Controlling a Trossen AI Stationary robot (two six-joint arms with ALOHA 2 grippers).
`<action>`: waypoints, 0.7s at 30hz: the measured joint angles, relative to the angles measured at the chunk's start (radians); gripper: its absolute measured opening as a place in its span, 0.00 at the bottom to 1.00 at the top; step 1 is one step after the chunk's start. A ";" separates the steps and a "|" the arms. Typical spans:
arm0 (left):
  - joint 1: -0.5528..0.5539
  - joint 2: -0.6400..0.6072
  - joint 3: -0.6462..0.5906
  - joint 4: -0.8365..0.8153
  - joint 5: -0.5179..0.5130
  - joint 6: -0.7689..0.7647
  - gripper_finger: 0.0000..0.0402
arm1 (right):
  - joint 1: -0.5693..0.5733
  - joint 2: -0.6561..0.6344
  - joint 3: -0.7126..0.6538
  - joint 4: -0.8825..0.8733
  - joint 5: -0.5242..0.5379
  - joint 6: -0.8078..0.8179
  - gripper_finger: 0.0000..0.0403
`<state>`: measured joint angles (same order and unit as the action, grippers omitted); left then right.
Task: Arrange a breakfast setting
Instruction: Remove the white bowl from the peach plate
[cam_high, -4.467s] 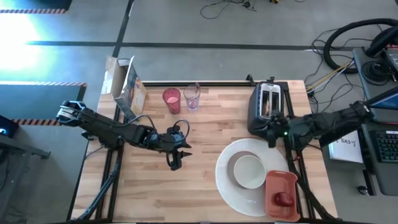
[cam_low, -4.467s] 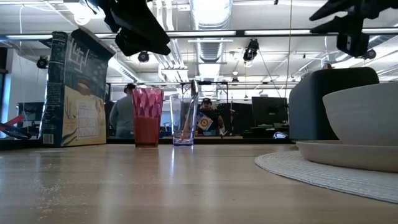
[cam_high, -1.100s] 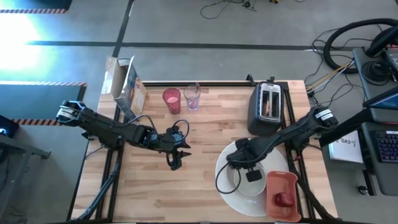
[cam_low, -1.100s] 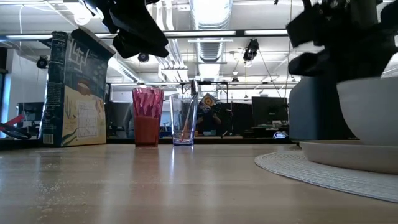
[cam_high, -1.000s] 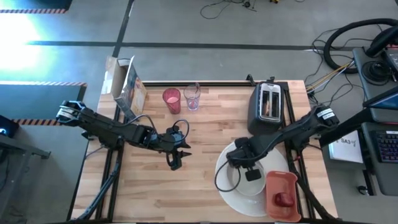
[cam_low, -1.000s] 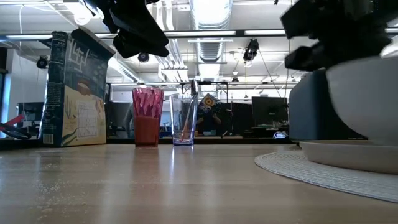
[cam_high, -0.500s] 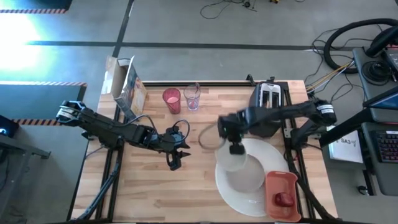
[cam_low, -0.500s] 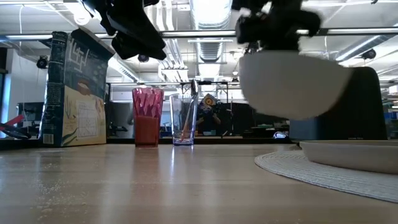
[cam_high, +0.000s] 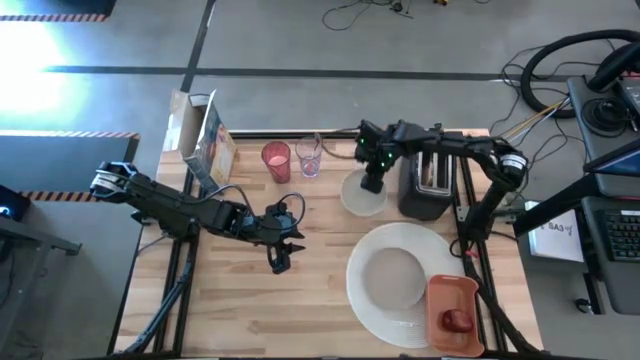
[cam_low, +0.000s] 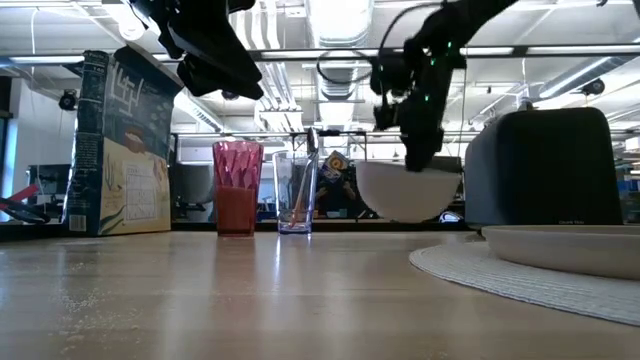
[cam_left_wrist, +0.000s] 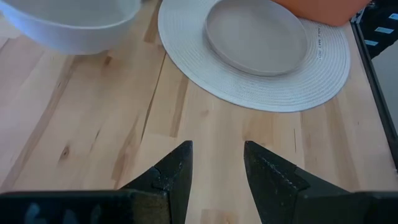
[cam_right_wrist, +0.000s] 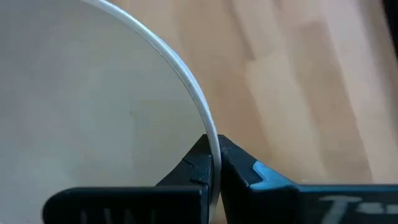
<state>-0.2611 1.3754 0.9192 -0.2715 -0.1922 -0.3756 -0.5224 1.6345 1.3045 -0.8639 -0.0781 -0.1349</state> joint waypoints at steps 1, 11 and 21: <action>0.000 0.000 0.000 -0.002 -0.001 0.000 0.32 | -0.020 0.010 0.000 0.004 0.000 0.000 0.02; 0.015 0.000 0.000 -0.030 -0.007 0.000 0.32 | -0.115 0.096 0.000 0.017 -0.004 0.007 0.02; 0.026 -0.008 0.000 -0.036 -0.007 0.000 0.32 | -0.120 0.062 0.000 0.038 0.036 0.030 0.12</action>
<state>-0.2352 1.3676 0.9192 -0.3073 -0.1997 -0.3756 -0.6422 1.6967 1.3045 -0.8261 -0.0420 -0.1048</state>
